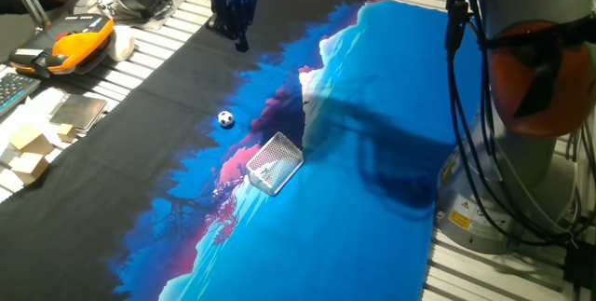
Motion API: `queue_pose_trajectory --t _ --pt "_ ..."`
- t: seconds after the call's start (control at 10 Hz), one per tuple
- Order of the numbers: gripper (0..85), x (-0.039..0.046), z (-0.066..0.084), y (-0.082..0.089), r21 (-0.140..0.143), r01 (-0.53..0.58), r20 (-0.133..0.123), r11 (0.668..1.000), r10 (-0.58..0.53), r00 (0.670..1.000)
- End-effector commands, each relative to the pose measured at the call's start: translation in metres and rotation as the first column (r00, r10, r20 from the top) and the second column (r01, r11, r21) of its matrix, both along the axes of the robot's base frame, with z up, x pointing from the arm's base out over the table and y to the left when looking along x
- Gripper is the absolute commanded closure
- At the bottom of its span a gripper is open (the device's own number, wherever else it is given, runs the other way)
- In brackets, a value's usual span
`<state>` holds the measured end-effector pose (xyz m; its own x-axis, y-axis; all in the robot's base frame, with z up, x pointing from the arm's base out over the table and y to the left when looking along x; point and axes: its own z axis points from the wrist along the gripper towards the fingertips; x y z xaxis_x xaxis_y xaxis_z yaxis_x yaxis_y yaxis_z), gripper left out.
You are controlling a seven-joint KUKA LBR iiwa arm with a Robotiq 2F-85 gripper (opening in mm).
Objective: Push the soccer ball into the goal
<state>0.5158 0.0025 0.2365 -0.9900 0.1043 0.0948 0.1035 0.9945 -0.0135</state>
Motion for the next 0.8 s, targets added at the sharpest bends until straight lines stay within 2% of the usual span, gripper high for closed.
queue_pose_trajectory --t 0.0,0.3,0.4,0.5,0.6,0.7 --pt "85.0 0.0000 0.0000 0.0001 0.000 -0.004 -0.002 1.000 0.004 1.000" --pt "85.0 -0.0002 -0.0001 0.0005 0.002 -0.020 -0.006 1.000 0.020 1.000" --pt "85.0 -0.0002 -0.0001 0.0005 0.040 -0.010 0.013 0.999 0.010 1.000" --pt "85.0 -0.0002 -0.0001 0.0005 0.041 0.001 -0.008 0.999 -0.001 1.000" --pt "85.0 -0.0002 -0.0001 0.0005 0.021 0.000 -0.045 1.000 0.001 0.999" --pt "85.0 -0.0002 -0.0001 0.0005 0.022 0.009 -0.049 1.000 -0.008 0.999"
